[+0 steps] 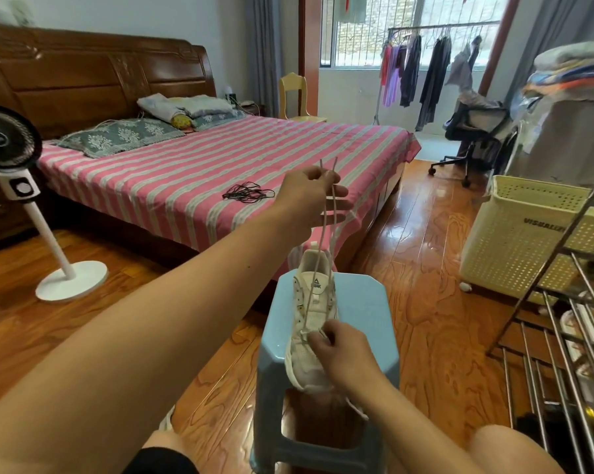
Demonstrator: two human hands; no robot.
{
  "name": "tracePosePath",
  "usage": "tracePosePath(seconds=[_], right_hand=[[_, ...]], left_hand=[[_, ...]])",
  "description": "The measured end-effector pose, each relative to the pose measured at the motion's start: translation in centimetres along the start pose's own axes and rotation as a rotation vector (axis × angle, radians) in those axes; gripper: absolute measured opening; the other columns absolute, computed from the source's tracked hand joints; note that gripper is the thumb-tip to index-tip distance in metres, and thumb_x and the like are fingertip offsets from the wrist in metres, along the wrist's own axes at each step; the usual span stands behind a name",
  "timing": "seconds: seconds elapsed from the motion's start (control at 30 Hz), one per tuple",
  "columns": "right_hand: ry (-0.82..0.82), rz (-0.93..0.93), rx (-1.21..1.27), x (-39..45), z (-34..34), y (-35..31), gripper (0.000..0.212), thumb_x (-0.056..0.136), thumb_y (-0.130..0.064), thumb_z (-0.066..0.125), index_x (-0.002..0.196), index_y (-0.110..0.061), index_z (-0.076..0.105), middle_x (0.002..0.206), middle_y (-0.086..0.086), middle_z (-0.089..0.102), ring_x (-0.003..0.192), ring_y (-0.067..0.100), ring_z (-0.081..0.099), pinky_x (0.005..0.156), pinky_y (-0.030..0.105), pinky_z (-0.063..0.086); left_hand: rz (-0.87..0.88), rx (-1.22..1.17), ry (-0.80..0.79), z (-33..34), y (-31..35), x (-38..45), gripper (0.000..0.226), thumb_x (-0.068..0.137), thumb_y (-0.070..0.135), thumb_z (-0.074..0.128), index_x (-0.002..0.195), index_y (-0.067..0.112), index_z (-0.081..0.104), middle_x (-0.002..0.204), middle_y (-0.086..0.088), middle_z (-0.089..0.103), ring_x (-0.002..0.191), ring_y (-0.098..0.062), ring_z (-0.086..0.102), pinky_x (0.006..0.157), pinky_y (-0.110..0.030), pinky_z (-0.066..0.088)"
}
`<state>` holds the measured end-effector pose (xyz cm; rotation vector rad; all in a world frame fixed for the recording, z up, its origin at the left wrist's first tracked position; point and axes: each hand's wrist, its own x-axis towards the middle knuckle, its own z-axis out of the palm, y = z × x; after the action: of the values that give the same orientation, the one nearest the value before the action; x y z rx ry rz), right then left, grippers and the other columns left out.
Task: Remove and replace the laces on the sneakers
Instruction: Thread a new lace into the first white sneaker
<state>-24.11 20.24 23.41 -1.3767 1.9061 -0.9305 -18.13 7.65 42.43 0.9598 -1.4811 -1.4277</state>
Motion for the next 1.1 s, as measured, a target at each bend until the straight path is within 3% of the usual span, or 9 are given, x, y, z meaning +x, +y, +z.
tracePosePath(seconds=[0.17, 0.3, 0.5, 0.6, 0.73, 0.83, 0.9, 1.0, 1.1], right_hand=[[-0.241, 0.213, 0.258, -0.1, 0.4, -1.0, 0.03, 0.096, -0.026, 0.065, 0.108, 0.001, 0.067, 0.095, 0.016, 0.074, 0.078, 0.018, 0.072, 0.078, 0.033, 0.063], [-0.288, 0.255, 0.367, -0.6, -0.3, -0.6, 0.029, 0.093, -0.02, 0.071, 0.111, 0.003, 0.066, 0.093, 0.015, 0.073, 0.072, 0.015, 0.071, 0.062, 0.019, 0.057], [-0.309, 0.376, 0.52, 1.1, -1.2, -1.0, 0.021, 0.087, -0.01, 0.075, 0.104, 0.0, 0.067, 0.097, 0.018, 0.076, 0.089, 0.027, 0.076, 0.086, 0.041, 0.061], [-0.282, 0.425, 0.496, 2.0, -1.2, -1.0, 0.027, 0.091, -0.027, 0.072, 0.102, -0.002, 0.069, 0.091, 0.016, 0.077, 0.087, 0.028, 0.076, 0.086, 0.043, 0.061], [0.17, 0.036, -0.295, 3.7, -2.2, -1.4, 0.038, 0.087, -0.057, 0.067, 0.1, -0.022, 0.061, 0.092, -0.008, 0.062, 0.087, 0.016, 0.063, 0.072, 0.032, 0.051], [-0.085, -0.099, -0.161, 5.6, -2.8, -2.9, 0.054, 0.084, -0.043, 0.078, 0.129, -0.027, 0.054, 0.11, -0.007, 0.057, 0.1, 0.016, 0.059, 0.085, 0.03, 0.048], [-0.235, -0.144, -0.172, 6.6, -2.3, -2.7, 0.044, 0.087, -0.037, 0.077, 0.124, -0.021, 0.058, 0.099, -0.008, 0.059, 0.088, 0.01, 0.059, 0.087, 0.035, 0.053], [-0.028, -0.109, -0.074, 6.5, -1.9, -1.1, 0.033, 0.087, -0.032, 0.076, 0.104, -0.018, 0.051, 0.088, -0.006, 0.059, 0.081, 0.015, 0.059, 0.078, 0.034, 0.053], [0.084, -0.142, -0.03, 5.5, -1.3, 0.3, 0.029, 0.089, -0.033, 0.074, 0.103, -0.022, 0.05, 0.103, -0.006, 0.056, 0.09, 0.011, 0.057, 0.074, 0.023, 0.048]], left_hand=[[-0.027, -0.008, -0.019, 0.7, 0.1, 0.7, 0.02, 0.109, 0.016, 0.047, 0.108, 0.003, 0.062, 0.081, -0.012, 0.063, 0.07, -0.028, 0.072, 0.062, -0.039, 0.063], [-0.021, -0.15, 0.116, -1.6, 3.3, 3.6, 0.02, 0.109, 0.013, 0.045, 0.1, 0.003, 0.06, 0.077, -0.008, 0.053, 0.071, -0.023, 0.06, 0.069, -0.043, 0.063], [0.088, -0.226, 0.447, -7.0, 11.7, 9.6, 0.028, 0.11, 0.015, 0.042, 0.107, 0.0, 0.065, 0.07, -0.01, 0.056, 0.067, -0.028, 0.066, 0.064, -0.048, 0.064], [0.099, -0.019, 0.238, -5.5, 8.7, 8.0, 0.02, 0.109, 0.014, 0.045, 0.106, 0.004, 0.062, 0.09, -0.013, 0.064, 0.081, -0.027, 0.072, 0.072, -0.04, 0.065], [0.114, -0.007, -0.004, -2.5, 3.5, 5.7, 0.021, 0.109, 0.014, 0.045, 0.11, 0.0, 0.06, 0.097, -0.017, 0.067, 0.082, -0.029, 0.076, 0.069, -0.036, 0.063], [0.151, -0.156, -0.072, -0.6, 4.3, 4.4, 0.02, 0.109, 0.015, 0.046, 0.107, 0.001, 0.06, 0.096, -0.016, 0.068, 0.083, -0.031, 0.076, 0.079, -0.044, 0.064], [0.2, -0.221, -0.116, 0.0, 5.5, 3.4, 0.019, 0.108, 0.017, 0.047, 0.106, 0.003, 0.06, 0.097, -0.016, 0.068, 0.088, -0.032, 0.075, 0.085, -0.048, 0.063], [0.283, -0.063, -0.066, -0.3, 5.3, 2.6, 0.019, 0.108, 0.018, 0.047, 0.107, 0.004, 0.061, 0.097, -0.015, 0.07, 0.085, -0.029, 0.076, 0.084, -0.045, 0.063], [0.239, 0.076, 0.026, -2.2, 1.8, 2.5, 0.017, 0.108, 0.014, 0.048, 0.103, 0.006, 0.062, 0.09, -0.014, 0.07, 0.077, -0.027, 0.076, 0.076, -0.04, 0.064]])
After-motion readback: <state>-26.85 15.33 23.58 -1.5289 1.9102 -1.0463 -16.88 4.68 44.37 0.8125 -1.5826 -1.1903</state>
